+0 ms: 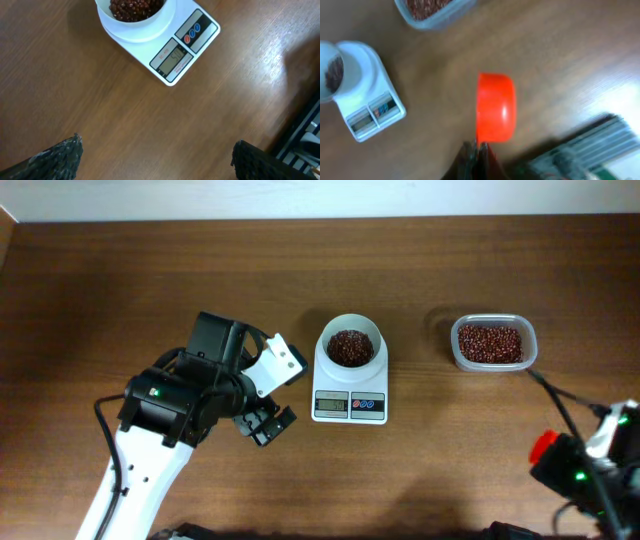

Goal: Scoop and weigh 50g on scale
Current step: 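Carry the red scoop down toward the table front with the right gripper, then lower the scoop onto the table and open the right gripper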

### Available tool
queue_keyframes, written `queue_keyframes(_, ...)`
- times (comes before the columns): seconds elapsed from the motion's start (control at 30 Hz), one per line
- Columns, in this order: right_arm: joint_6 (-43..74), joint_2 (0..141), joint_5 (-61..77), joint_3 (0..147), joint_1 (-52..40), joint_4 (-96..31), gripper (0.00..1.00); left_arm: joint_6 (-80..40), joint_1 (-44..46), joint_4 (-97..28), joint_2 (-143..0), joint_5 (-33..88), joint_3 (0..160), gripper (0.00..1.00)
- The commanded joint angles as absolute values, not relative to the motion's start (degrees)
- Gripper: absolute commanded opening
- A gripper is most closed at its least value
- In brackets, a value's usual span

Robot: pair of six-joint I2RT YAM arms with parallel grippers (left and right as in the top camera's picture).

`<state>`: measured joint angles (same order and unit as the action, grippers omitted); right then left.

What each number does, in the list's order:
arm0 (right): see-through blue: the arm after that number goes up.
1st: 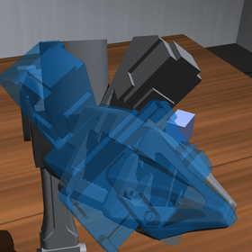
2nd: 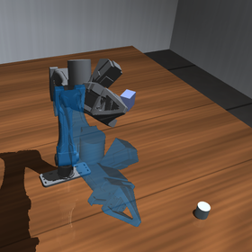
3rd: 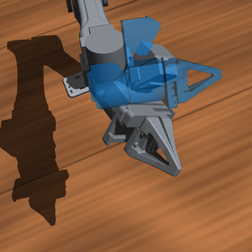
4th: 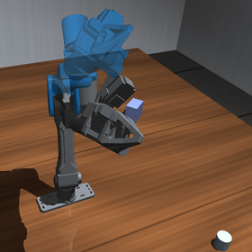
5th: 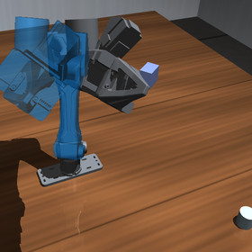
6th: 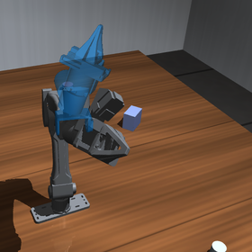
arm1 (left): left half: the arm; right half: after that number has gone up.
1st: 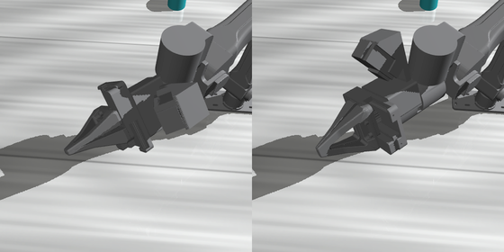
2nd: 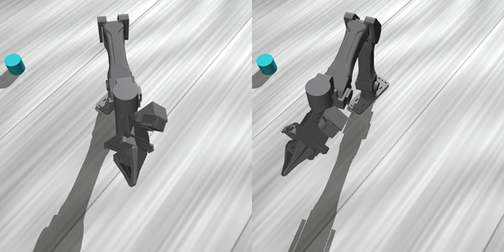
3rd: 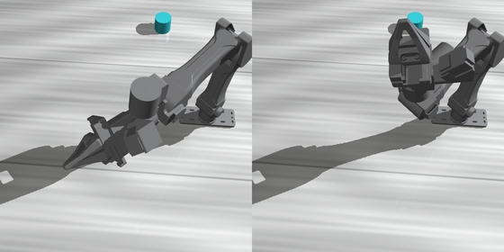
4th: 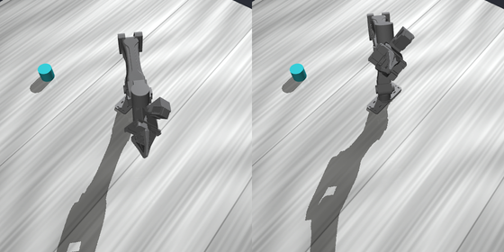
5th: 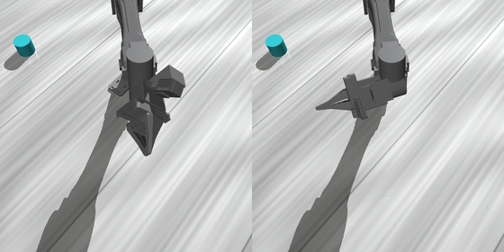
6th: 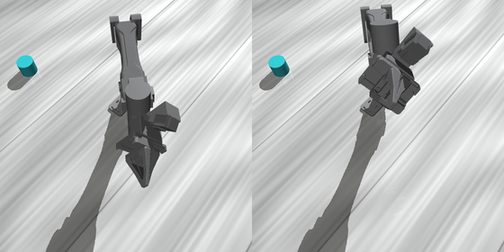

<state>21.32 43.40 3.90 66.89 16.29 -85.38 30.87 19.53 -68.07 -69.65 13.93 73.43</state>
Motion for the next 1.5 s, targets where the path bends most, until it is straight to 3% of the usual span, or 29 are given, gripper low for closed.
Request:
queue_keyframes(0.0,27.9,38.0,16.8,51.7,16.6,-72.2,0.04,31.8,19.3,-68.1,-69.5,14.8,74.1,0.99)
queue_keyframes(0.13,30.5,38.5,35.3,28.3,16.6,-44.3,0.04,31.8,19.3,-68.1,-69.5,14.8,74.1,0.99)
queue_keyframes(0.2,32.0,39.7,39.9,22.5,16.6,-37.1,0.04,31.8,19.3,-68.1,-69.5,14.8,74.1,0.99)
queue_keyframes(0.4,32.0,41.0,37.5,17.9,16.6,-37.6,0.04,31.8,19.3,-68.1,-69.5,14.8,74.1,0.99)
queue_keyframes(0.47,32.0,41.0,35.1,17.9,16.6,-37.6,0.2,31.8,19.3,-68.1,-69.5,14.8,74.1,0.99)
queue_keyframes(0.77,32.0,41.0,27.1,17.9,16.6,-42.2,0.28,31.8,19.3,-68.1,-69.5,14.8,74.1,0.99)
queue_keyframes(0.8,32.0,41.0,27.1,17.9,16.6,-42.2,0.33,31.8,19.3,-68.1,-69.5,14.8,74.1,0.99)
queue_keyframes(0.87,32.0,41.0,26.9,17.9,16.6,-42.3,0.62,31.8,19.3,-68.1,-69.5,14.8,74.1,0.99)
queue_keyframes(0.9,32.1,41.0,26.9,17.9,16.6,-42.3,0.83,31.8,19.3,-68.1,-69.5,14.8,74.1,0.99)
queue_keyframes(0.93,32.9,41.0,26.9,17.9,16.6,-42.3,0.97,31.8,19.3,-68.1,-69.5,14.8,74.1,0.99)
queue_keyframes(1.07,40.2,41.0,26.2,17.9,16.6,-39.5,0.99,31.8,19.3,-68.1,-69.5,14.8,74.1,0.99)
queue_keyframes(1.17,52.1,41.0,26.9,17.9,16.6,-31.1,0.99,31.8,19.3,-68.1,-69.5,14.8,74.1,0.99)
queue_keyframes(1.47,53.2,41.0,26.2,17.9,16.6,-29.7,0.99,31.8,19.3,-68.1,-69.5,14.8,74.1,0.99)
